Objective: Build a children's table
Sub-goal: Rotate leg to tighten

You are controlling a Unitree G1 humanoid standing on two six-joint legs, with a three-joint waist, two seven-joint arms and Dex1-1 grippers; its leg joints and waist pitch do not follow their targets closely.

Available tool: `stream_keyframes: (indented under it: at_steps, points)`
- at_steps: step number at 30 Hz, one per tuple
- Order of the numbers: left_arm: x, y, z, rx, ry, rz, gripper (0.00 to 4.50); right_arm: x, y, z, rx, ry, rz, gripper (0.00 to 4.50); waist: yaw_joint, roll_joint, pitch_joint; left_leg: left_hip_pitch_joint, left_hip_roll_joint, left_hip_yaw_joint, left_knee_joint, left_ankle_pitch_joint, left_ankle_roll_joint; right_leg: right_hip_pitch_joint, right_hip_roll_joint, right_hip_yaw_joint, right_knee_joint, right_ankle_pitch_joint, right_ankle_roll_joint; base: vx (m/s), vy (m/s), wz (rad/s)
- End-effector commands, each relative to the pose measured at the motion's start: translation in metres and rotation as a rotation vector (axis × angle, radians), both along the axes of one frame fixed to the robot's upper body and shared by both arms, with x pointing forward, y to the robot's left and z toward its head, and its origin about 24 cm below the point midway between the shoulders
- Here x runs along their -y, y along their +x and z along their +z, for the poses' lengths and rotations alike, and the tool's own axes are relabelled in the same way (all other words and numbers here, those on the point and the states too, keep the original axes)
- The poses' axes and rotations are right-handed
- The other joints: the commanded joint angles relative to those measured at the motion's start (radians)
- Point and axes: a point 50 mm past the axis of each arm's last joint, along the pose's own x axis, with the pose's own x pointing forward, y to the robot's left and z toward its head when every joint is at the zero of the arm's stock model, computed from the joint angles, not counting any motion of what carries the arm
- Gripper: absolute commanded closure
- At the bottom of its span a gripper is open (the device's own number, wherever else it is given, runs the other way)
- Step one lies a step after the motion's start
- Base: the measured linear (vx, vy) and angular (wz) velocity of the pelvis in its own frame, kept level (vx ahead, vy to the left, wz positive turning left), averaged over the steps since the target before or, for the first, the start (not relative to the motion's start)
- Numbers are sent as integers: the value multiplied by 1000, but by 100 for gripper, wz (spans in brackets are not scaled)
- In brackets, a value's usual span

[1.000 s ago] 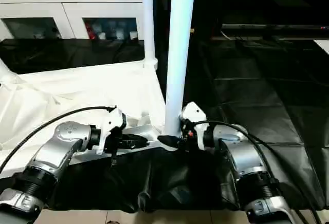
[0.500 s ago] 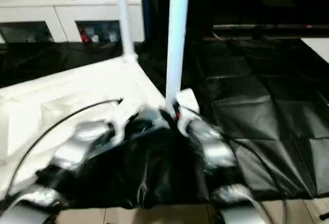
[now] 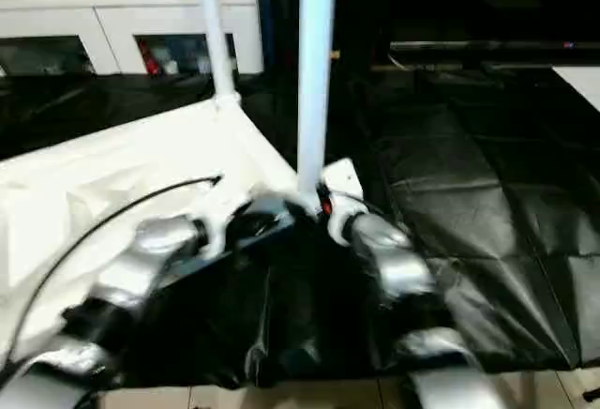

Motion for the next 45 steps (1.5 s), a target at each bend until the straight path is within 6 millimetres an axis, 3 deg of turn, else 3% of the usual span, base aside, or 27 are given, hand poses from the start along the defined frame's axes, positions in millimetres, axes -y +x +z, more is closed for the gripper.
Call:
stream_keyframes:
  at_steps: [1, 11, 24, 28, 31, 32, 37, 39, 41, 42, 44, 45]
  points:
    - [13, -3, 14, 54, -68, -103, 450, -23, -16, -6, -53, 1, 219, 54, 7, -19, -60, 19, 87, -52, -64, -180, 87, 36, -106, 62, -84, -228, -215, 0, 0, 0]
    - [-3, -16, 15, -30, -57, -266, 450, 1, -38, 1, -140, -34, 492, 54, 32, -20, -62, 21, 91, -48, -64, -147, 94, 34, -103, 62, -76, -180, -223, 0, 0, 0]
    - [-4, -19, 13, -52, -48, -293, 450, -2, -44, 1, -184, -8, 526, 165, 38, -21, -62, 24, 91, -50, -65, -148, 74, 34, -105, 62, -77, -191, -221, 0, 0, 0]
    - [-3, -14, 13, -29, -42, -234, 450, -4, -44, -5, -177, -22, 475, 178, 37, -21, -61, 24, 90, -49, -65, -154, 71, 33, -106, 63, -79, -196, -221, 0, 0, 0]
    - [5, -4, 14, 3, -50, -120, 450, -9, -31, -16, -157, -46, 245, 182, 27, -20, -55, 28, 89, -52, -70, -200, 42, 26, -105, 64, -87, -266, -215, 0, 0, 0]
    - [9, -2, 15, 12, -52, -91, 450, -11, -28, -19, -155, -47, 185, 183, 20, -23, -54, 32, 87, -56, -72, -240, 15, 27, -108, 63, -95, -337, -199, 0, 0, 0]
    - [26, 8, 16, 33, -57, 16, 450, -26, -19, -24, -160, -22, 11, 183, 10, -19, -52, 37, 86, -60, -76, -291, -15, 20, -107, 66, -103, -386, -181, 0, 0, 0]
    - [29, 10, 16, 39, -56, 41, 450, -29, -16, -25, -163, -18, -32, 183, 8, -20, -53, 34, 86, -60, -75, -291, -10, 22, -110, 68, -104, -373, -178, 0, 0, 0]
    - [44, 16, 17, 62, -53, 106, 450, -45, -5, -24, -176, 24, -177, 183, 2, -9, -56, 34, 84, -61, -74, -282, -11, 21, -108, 68, -100, -340, -187, 0, 0, 0]
    - [49, 18, 18, 74, -49, 117, 450, -52, -1, -21, -172, 48, -215, 183, -5, -13, -55, 34, 83, -61, -75, -286, -15, 21, -105, 66, -100, -333, -193, 0, 0, 0]
    - [55, 18, 18, 84, -52, 104, 450, -61, 3, -15, -144, 80, -223, 183, -3, -10, -59, 35, 85, -60, -72, -283, -12, 23, -110, 67, -100, -313, -197, 0, 0, 0]
    - [56, 16, 18, 99, -30, 73, 450, -64, 4, -11, -129, 108, -205, 149, -4, -12, -60, 29, 83, -60, -72, -265, -1, 27, -111, 67, -98, -287, -199, 0, 0, 0]
